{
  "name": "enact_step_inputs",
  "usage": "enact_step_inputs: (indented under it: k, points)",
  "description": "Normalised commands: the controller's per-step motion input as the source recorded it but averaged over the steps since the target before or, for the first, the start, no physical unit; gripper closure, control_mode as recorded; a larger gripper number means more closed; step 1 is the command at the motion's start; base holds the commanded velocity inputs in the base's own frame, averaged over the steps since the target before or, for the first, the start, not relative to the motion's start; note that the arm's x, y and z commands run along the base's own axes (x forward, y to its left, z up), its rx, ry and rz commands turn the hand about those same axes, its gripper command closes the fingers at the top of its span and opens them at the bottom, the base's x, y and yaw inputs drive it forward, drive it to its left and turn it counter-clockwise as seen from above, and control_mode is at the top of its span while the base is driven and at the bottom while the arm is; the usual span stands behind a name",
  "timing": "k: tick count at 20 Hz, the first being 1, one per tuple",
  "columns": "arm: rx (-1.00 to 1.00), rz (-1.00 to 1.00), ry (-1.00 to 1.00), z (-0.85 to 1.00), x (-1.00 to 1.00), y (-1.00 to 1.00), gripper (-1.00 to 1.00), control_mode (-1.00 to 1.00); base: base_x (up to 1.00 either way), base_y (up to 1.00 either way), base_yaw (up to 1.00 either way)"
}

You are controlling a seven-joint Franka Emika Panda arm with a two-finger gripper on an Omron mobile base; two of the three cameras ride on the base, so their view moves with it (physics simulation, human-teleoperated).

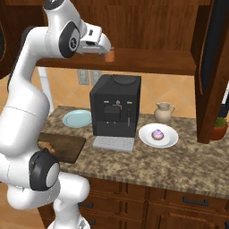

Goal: From the different types of pastries on the counter, select a croissant and place it on the cutting board. Then retrieve a jar of jam from the cabinet and place it alongside the croissant on the cutting board.

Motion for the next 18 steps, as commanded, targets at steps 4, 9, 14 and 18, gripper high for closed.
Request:
enact_step_inputs:
  k: [4,9,14,18]
  points:
    - [0.00,0.00,0.00,-0.39,0.03,0.00,-1.00,-1.00,0.00,0.00,0.00]
    - [0.01,0.00,0.00,0.00,0.32,-0.02,-1.00,-1.00,0.00,0.00,0.00]
    - [0.02,0.00,0.00,0.00,0.44,-0.06,-1.00,-1.00,0.00,0.00,0.00]
    - [0.04,0.00,0.00,0.00,0.51,-0.07,-1.00,-1.00,0.00,0.00,0.00]
